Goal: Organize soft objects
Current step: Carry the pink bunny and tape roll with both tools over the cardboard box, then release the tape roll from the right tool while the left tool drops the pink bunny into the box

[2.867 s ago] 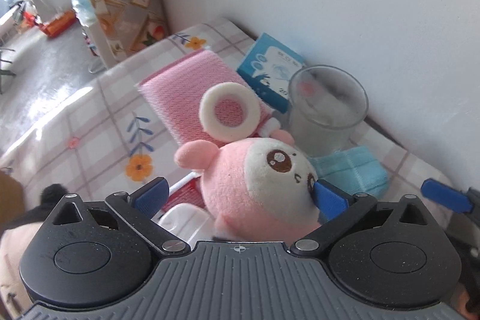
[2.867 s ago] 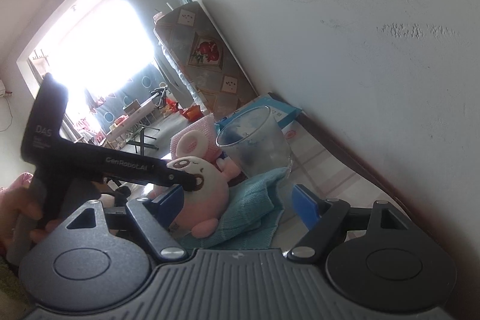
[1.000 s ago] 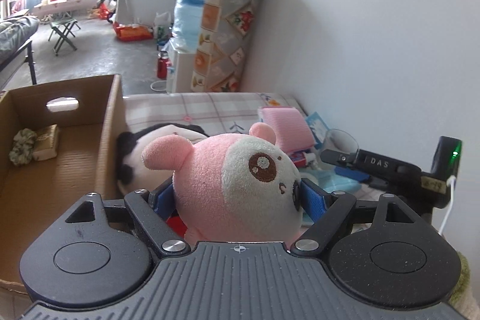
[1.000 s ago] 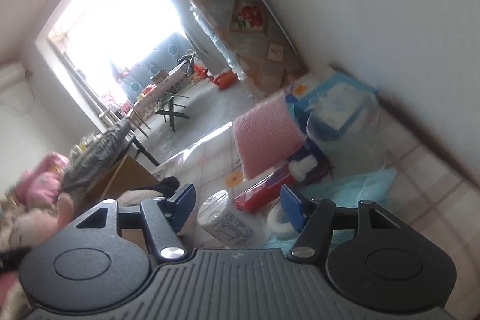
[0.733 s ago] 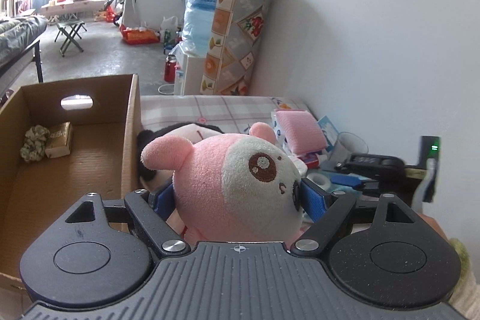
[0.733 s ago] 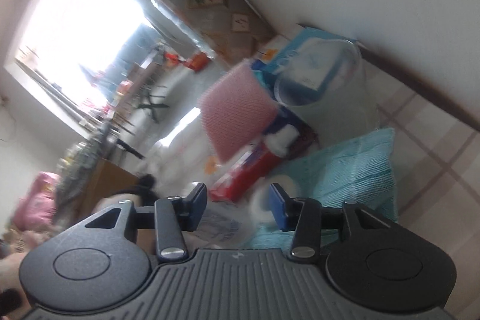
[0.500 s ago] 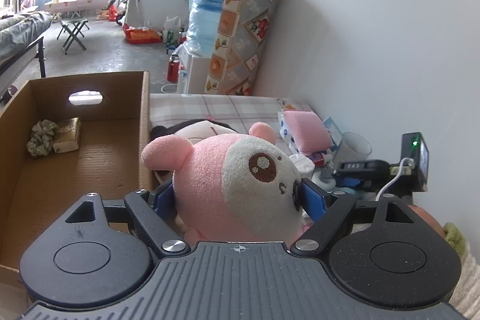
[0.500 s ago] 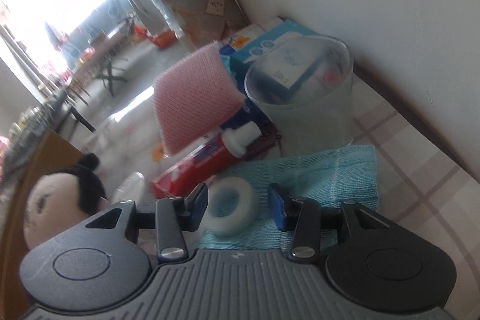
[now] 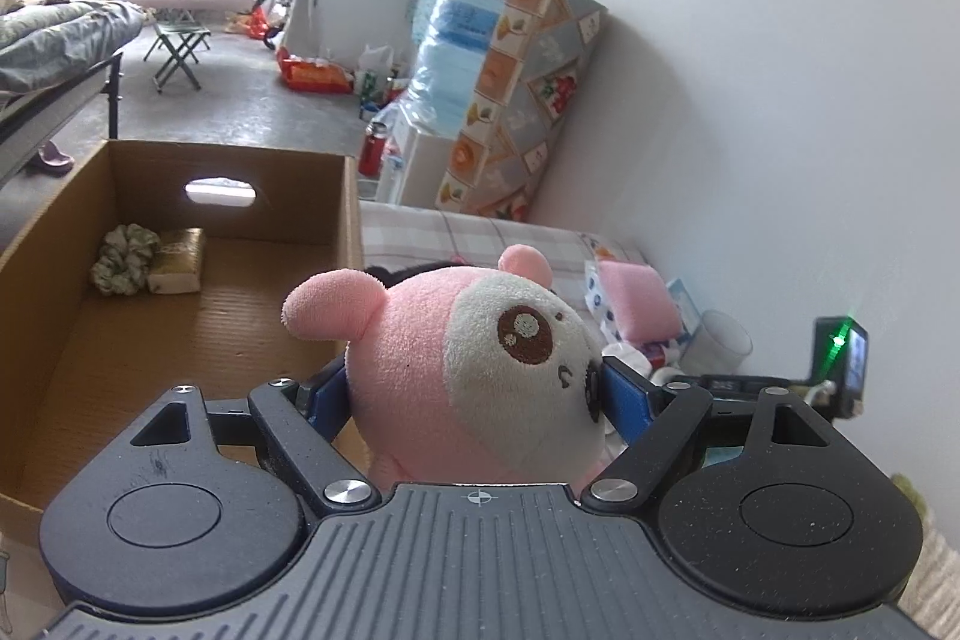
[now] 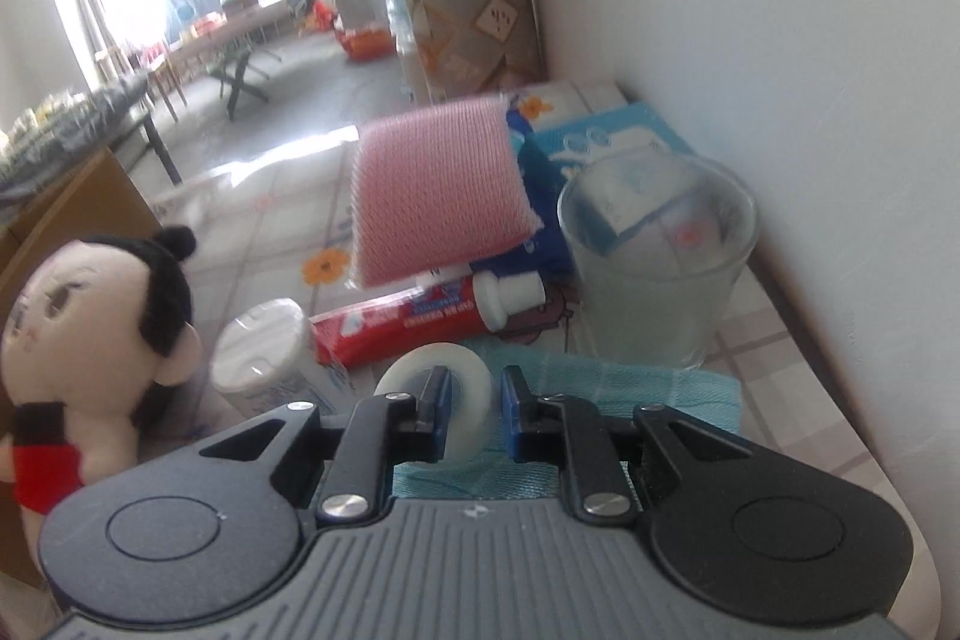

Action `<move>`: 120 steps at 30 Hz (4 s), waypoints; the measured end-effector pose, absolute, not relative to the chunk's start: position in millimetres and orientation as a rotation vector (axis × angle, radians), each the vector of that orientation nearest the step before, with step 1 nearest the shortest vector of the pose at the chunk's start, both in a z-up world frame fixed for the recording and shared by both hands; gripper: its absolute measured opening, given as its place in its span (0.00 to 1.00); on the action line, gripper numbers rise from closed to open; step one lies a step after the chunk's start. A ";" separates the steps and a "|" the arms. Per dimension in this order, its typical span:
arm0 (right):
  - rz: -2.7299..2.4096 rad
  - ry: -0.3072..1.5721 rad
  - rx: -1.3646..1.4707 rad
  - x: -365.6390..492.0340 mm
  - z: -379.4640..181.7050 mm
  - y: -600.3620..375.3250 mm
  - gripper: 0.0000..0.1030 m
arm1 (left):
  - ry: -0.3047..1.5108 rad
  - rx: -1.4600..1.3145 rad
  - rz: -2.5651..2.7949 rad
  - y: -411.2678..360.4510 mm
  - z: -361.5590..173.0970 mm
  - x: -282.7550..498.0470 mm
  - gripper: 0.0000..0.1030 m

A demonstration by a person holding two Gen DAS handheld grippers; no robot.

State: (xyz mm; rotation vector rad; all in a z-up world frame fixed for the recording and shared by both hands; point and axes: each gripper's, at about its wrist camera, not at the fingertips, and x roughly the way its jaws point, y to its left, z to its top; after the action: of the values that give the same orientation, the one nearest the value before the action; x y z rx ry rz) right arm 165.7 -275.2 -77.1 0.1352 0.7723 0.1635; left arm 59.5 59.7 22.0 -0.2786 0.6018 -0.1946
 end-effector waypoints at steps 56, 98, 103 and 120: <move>0.816 0.760 -0.088 292.6 25.6 90.9 0.18 | 1.043 -0.854 0.117 217.5 -86.1 265.5 0.83; 0.697 0.785 -0.327 291.8 27.4 118.9 0.19 | 0.878 -0.951 0.216 254.4 -60.9 213.6 0.83; 0.715 0.759 -0.271 276.7 45.4 96.8 0.20 | 0.852 -0.924 0.221 250.9 -48.2 203.8 0.83; 0.783 0.583 0.018 165.0 98.5 -60.0 0.73 | 0.762 -0.659 0.087 189.0 22.2 125.5 0.92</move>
State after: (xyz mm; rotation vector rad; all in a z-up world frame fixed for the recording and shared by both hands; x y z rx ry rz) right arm 165.0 -60.0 98.5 0.0177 0.5832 0.7833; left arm 125.5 189.0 22.2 -0.6589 0.7621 0.0874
